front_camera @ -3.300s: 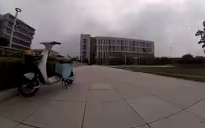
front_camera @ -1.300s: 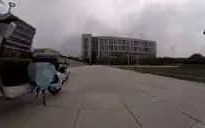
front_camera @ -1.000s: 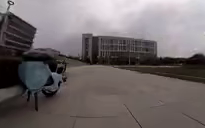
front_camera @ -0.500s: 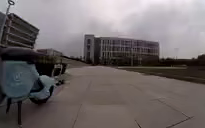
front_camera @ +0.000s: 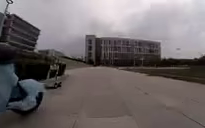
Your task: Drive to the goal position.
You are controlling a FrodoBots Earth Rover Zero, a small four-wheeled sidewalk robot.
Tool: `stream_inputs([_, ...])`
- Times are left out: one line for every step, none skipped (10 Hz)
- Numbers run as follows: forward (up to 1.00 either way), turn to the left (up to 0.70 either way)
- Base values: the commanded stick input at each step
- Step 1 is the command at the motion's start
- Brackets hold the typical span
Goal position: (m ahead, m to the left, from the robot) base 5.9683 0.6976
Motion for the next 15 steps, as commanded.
stream_inputs([0.7, 0.0])
stream_inputs([0.7, 0.0])
stream_inputs([0.7, 0.0])
stream_inputs([0.7, 0.0])
stream_inputs([0.7, 0.0])
stream_inputs([0.7, 0.0])
stream_inputs([0.7, 0.0])
stream_inputs([0.7, 0.0])
stream_inputs([0.7, 0.0])
stream_inputs([0.7, 0.0])
stream_inputs([0.7, 0.0])
stream_inputs([0.7, 0.0])
stream_inputs([0.7, 0.0])
stream_inputs([0.7, 0.0])
stream_inputs([0.7, 0.0])
